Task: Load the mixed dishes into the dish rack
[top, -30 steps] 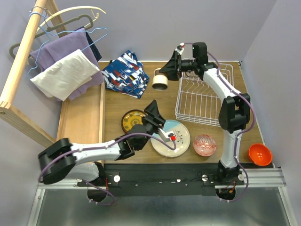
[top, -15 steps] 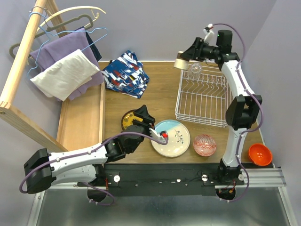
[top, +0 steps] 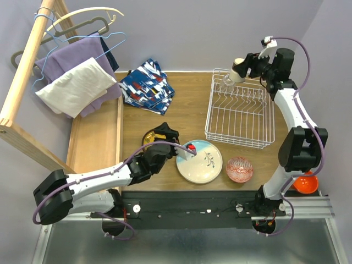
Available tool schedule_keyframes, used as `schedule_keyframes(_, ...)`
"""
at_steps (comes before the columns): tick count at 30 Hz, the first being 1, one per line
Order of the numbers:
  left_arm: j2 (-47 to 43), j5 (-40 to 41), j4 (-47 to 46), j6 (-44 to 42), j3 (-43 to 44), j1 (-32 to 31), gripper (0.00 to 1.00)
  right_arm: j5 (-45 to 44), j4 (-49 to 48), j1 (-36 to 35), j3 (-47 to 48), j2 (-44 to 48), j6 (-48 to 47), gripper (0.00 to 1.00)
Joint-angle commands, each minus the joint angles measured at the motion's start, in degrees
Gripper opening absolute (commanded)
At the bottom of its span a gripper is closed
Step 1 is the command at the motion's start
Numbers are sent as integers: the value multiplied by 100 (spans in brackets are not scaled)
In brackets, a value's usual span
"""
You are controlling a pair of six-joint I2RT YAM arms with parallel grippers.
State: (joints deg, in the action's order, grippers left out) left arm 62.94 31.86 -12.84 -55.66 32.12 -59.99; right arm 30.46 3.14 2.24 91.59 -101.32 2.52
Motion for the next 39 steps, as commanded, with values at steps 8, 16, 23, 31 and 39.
schedule_keyframes(8,359,-57,466,714,514,163,82,-848,-2272,382,-941,-265,-376,45)
schedule_keyframes(16,658,66,959,1048,778,215,82,-840,-3028,479,-1310,-643,-525,45)
schedule_keyframes(23,957,102,1275,1303,1050,286,82,-822,-4144,558,-1610,-1056,-648,44)
schedule_keyframes(31,1291,22,1478,1523,1218,338,82,-831,-4339,690,-1364,-1540,-718,43)
schedule_keyframes(39,1414,-39,1504,1576,1279,461,82,-699,-4252,699,-1161,-1909,-683,42)
